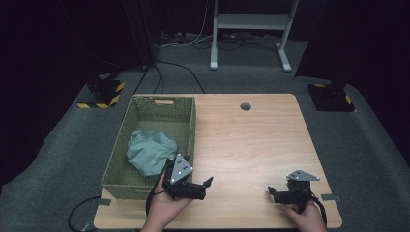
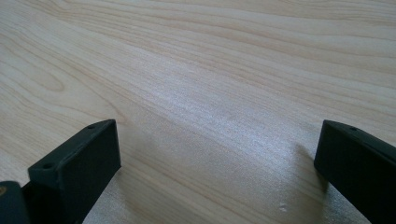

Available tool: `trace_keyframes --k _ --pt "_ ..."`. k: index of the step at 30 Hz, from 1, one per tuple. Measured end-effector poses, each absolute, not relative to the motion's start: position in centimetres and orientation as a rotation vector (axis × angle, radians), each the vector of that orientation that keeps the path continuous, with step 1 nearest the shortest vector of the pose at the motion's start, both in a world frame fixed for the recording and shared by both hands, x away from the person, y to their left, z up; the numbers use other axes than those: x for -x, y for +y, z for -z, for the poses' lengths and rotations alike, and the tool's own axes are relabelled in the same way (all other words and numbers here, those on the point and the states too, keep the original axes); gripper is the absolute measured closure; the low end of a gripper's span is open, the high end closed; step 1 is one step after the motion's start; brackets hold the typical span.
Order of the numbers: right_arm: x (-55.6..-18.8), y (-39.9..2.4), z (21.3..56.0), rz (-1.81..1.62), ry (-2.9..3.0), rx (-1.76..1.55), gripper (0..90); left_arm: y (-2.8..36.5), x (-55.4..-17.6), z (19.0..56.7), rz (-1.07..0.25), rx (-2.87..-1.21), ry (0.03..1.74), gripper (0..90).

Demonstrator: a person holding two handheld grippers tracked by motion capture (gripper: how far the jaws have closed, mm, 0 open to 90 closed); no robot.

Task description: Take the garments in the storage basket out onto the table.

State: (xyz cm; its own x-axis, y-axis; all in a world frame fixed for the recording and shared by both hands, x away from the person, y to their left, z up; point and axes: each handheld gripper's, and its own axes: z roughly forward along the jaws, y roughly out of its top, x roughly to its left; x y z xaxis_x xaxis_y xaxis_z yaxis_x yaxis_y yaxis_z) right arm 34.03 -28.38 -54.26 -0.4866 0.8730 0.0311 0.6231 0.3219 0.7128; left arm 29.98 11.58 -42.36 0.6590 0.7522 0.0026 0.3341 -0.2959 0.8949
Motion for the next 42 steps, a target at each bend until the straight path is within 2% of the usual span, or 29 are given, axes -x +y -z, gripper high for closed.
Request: trace_keyframes --k 42 --pt "-34.0 -28.3 54.3 -0.954 2.235 -1.331 0.0 18.2 -30.7 41.4 -0.611 -1.755 1.042 0.7"
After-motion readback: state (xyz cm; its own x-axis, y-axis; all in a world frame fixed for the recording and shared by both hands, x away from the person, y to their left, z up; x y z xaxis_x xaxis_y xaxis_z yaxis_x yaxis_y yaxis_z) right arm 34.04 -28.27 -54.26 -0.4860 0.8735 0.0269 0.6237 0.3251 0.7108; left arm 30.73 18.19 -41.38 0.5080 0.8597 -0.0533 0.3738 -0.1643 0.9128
